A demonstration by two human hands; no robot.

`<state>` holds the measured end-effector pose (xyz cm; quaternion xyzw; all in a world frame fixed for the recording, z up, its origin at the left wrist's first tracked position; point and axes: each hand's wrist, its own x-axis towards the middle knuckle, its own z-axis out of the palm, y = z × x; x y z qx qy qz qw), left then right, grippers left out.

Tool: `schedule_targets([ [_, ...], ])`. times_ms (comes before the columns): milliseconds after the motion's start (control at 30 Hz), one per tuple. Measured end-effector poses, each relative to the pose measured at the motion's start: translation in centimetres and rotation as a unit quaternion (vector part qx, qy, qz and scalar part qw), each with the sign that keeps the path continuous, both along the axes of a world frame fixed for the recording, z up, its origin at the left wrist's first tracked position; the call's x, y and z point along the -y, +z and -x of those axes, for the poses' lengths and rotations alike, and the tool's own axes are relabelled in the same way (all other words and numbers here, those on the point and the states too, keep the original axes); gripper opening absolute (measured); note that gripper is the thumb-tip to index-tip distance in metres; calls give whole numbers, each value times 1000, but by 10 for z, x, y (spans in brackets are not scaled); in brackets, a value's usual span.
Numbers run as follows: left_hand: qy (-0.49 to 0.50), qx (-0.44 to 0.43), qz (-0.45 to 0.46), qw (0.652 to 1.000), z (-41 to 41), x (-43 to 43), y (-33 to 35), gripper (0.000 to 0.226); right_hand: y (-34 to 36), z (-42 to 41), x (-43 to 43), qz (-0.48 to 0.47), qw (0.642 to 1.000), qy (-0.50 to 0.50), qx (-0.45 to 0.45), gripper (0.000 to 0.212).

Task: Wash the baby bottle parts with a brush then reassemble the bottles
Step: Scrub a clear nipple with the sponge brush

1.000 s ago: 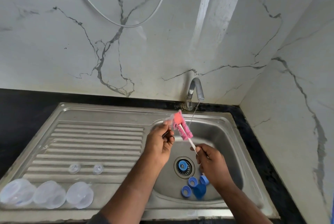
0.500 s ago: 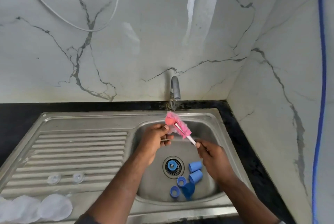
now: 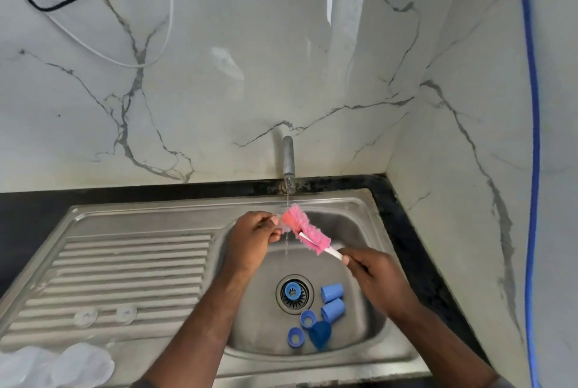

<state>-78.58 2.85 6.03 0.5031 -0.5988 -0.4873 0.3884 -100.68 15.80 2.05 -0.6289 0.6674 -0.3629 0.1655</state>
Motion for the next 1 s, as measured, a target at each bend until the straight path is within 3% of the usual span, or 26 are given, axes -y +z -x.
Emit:
schedule_targets([
  [67,-33,65,43,996,6,-8,0,11,5,2,4,15,1000,-19,-9,16],
  [233,61,41,50,996,6,-2,-2,12,5,-1,-1,20,999,21,-38,17],
  [367,56,124,101,985,6,-6,0,12,8,-3,2,27,999,9,-38,17],
  [500,94,-40,-3,995,-7,-3,-6,15,10,-9,5,21,998,8,-60,21],
  [600,125,-185,-71,972,-16,-1,-1,12,3,-6,-5,-6,998,-1,-68,17],
  [667,107,-235,-107,960,-20,-3,4,8,0,-5,-10,-8,999,-14,-43,16],
  [867,76,-265,-65,959,-29,-14,6,7,2,-19,-11,-15,995,-86,44,11],
  [1000,48,-197,-27,979,-34,-17,2,39,8,-27,-8,-50,986,-94,127,19],
])
